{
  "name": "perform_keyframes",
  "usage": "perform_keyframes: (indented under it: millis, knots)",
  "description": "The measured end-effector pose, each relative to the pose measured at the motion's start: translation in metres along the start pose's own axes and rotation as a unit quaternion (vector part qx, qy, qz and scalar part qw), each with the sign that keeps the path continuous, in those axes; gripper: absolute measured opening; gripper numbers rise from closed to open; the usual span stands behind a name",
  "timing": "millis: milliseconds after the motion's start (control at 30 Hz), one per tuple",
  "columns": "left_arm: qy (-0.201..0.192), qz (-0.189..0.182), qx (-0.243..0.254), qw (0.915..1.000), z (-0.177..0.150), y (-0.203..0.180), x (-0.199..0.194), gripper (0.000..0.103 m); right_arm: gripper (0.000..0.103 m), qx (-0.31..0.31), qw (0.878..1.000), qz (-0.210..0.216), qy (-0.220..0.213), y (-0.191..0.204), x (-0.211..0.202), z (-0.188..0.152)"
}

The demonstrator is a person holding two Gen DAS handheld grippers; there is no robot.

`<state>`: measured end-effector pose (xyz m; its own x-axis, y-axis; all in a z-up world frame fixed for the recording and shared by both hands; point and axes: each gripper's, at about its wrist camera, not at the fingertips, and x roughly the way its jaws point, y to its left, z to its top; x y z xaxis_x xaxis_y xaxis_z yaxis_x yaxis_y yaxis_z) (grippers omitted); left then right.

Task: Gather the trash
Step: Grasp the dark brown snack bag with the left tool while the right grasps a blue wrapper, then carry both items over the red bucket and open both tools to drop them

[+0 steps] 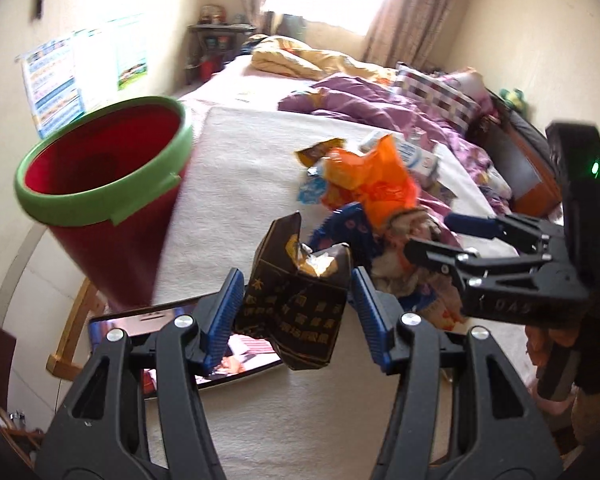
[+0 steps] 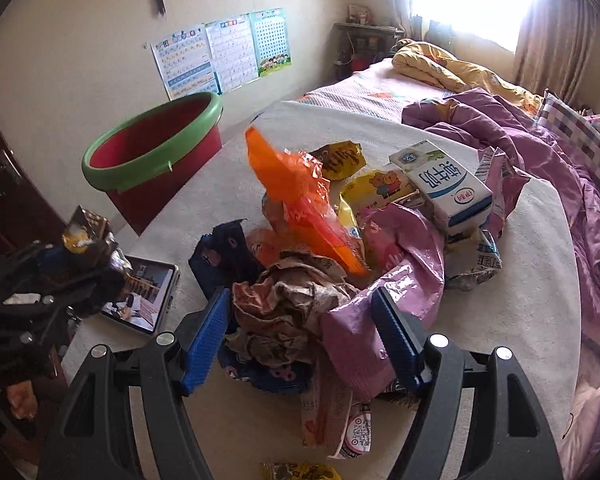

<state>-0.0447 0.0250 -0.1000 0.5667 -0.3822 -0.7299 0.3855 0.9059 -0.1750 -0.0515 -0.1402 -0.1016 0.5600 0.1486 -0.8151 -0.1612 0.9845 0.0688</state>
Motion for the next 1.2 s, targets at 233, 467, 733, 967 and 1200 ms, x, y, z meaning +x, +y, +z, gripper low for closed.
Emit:
perform_keyframes:
  millis: [233,467,733,967,1200]
  knots:
    - [-0.019,0.055,-0.041,0.9974,0.008,0.024,-0.014,0.054,0.044,-0.005,0.999,0.043,-0.007,-0.013,0.001,0.003]
    - [-0.038,0.081,-0.073,0.9933,0.017,0.054,-0.023,0.054,0.015,0.017,0.996,0.080,-0.029,-0.027,-0.025,0.014]
    - [-0.049,0.058,-0.061,0.9953,0.043,0.088,-0.015,0.054,0.058,0.030,0.998,0.054,-0.017,-0.006,-0.021,0.024]
    - [-0.047,0.021,-0.028,0.9983,0.072,0.109,0.001,0.054,0.057,-0.052,0.999,0.008,0.004,0.053,0.007,0.049]
    - [-0.042,-0.013,0.003,0.9990,0.084,0.125,0.007,0.054,0.008,-0.047,0.995,0.007,0.082,0.057,0.050,0.051]
